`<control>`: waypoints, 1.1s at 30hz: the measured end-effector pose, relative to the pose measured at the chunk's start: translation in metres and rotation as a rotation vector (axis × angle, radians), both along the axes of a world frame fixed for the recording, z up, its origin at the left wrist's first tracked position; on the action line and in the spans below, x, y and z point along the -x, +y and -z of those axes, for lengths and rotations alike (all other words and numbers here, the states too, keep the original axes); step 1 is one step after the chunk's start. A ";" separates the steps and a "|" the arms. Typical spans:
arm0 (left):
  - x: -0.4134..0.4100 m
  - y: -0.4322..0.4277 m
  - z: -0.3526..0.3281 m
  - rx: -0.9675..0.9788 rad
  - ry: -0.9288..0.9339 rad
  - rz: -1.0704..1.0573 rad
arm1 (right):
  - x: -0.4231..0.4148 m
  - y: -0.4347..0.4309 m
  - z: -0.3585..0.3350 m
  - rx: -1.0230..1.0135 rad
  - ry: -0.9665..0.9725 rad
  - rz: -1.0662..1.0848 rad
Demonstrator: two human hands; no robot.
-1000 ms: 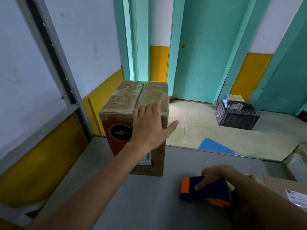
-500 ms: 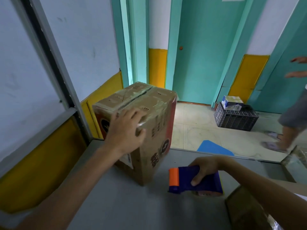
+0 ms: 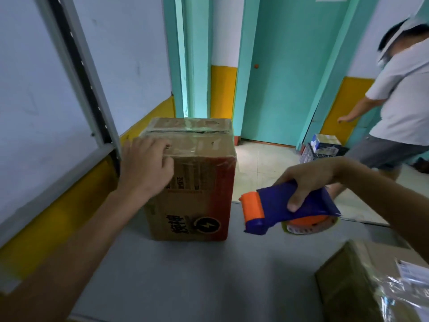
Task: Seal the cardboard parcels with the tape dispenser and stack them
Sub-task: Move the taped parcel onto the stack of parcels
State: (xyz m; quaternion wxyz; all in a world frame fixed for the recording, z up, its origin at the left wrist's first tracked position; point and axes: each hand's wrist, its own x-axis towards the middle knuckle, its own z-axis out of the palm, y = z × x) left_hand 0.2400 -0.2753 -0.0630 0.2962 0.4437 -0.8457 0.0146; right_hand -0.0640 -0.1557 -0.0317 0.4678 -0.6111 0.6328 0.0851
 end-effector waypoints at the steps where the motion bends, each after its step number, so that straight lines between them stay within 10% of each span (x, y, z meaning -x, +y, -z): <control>1: 0.013 0.012 -0.002 0.005 0.005 0.037 | 0.000 0.001 -0.007 0.040 -0.051 0.004; 7: 0.085 0.043 0.005 -0.205 -0.310 -0.060 | 0.004 0.002 -0.029 0.178 -0.334 0.039; 16: 0.069 0.039 0.007 -0.178 -0.199 -0.079 | 0.000 -0.001 -0.035 0.297 -0.516 0.038; 28: -0.036 -0.002 -0.006 -0.300 -0.034 0.395 | -0.037 -0.014 -0.056 0.306 -0.618 -0.087; 33: -0.016 0.055 -0.010 -0.147 0.559 0.341 | -0.054 -0.021 -0.070 0.344 -0.674 -0.139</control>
